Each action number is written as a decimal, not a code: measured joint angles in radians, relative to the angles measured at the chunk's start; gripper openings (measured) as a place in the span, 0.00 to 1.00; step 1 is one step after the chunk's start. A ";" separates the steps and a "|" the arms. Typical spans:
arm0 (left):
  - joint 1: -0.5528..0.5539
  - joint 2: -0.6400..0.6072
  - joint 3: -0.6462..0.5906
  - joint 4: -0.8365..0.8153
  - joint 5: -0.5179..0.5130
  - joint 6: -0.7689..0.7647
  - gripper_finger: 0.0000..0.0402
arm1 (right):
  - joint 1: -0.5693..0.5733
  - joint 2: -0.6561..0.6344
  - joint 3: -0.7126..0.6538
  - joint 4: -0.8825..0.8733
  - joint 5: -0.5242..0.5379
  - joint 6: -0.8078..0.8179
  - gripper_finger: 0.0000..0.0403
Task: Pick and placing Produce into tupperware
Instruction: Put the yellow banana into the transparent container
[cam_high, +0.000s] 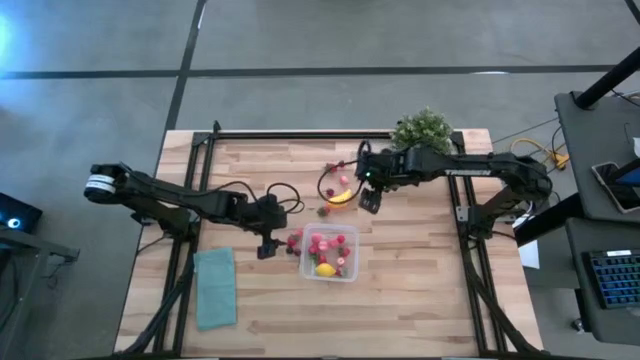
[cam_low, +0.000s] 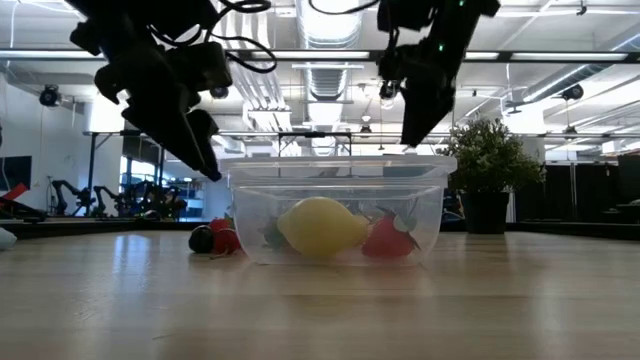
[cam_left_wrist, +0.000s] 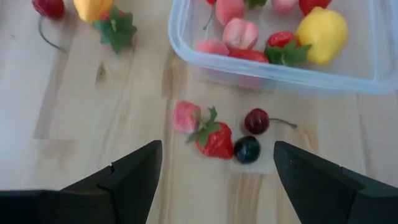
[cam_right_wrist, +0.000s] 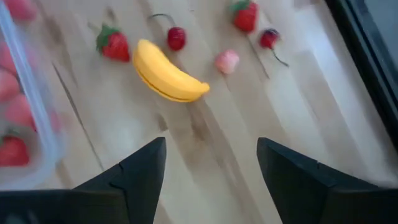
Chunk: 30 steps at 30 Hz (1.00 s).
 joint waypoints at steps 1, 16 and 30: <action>0.001 -0.001 0.001 0.004 0.009 -0.002 0.73 | 0.000 0.008 -0.015 0.020 -0.002 -0.039 0.60; 0.010 -0.018 0.000 -0.036 0.005 -0.053 0.73 | 0.000 0.246 -0.017 0.110 -0.077 -0.338 0.57; 0.010 -0.019 -0.003 -0.069 -0.016 -0.052 0.73 | -0.002 0.357 0.045 0.185 -0.099 -0.493 0.57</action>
